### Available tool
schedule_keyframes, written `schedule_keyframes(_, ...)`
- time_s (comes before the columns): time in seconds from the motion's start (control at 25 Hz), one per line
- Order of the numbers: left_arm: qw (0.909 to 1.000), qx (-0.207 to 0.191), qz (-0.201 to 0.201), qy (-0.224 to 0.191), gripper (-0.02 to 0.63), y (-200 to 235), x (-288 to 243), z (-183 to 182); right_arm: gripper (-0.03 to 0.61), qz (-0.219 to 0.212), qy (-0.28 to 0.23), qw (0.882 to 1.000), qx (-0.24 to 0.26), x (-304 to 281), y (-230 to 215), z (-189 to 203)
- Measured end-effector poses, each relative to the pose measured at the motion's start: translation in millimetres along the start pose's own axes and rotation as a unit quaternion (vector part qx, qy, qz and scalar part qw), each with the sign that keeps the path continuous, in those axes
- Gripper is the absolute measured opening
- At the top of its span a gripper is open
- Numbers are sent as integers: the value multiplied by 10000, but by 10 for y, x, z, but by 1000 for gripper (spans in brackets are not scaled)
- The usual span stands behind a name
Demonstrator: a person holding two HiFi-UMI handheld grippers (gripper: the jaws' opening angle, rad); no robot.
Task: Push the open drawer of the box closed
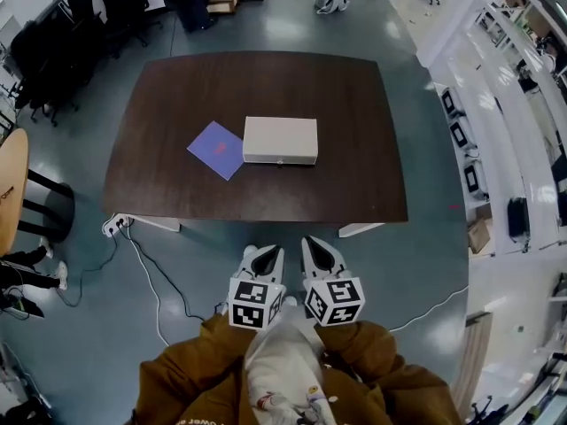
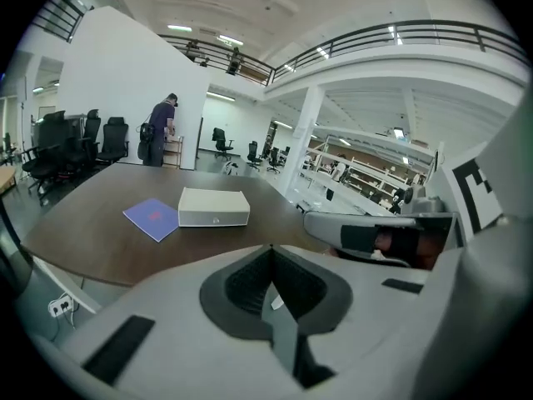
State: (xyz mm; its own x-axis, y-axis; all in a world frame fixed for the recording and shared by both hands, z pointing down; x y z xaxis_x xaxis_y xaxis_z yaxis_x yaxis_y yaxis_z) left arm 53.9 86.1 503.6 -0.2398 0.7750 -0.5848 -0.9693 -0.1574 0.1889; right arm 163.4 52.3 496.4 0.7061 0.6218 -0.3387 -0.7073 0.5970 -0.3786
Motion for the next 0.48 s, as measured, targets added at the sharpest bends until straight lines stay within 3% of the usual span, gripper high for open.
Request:
schedule_keyframes(0.24, 9999, -117, 40, 24, 5, -273, 395, 186, 5, -74, -124, 9999, -79, 460, 254, 103)
schedule_keyframes(0.48, 9996, -230, 163, -43, 5, -321, 706, 209, 5, 31, -218, 9996, 185, 677, 635, 130)
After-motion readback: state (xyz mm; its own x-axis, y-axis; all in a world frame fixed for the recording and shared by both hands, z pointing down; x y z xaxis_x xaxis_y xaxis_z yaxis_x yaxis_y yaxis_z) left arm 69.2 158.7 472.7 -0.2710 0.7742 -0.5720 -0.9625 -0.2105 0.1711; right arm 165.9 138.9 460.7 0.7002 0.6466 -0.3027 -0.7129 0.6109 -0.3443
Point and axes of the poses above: the fingertips, and each gripper's own axes: x backward along the fingers, y to its left, z out of its underside, the point moved 6 cm from there along x, backward along the fingers, and after that the axes turned 8 degrees about -z, right-handed, at the moved point
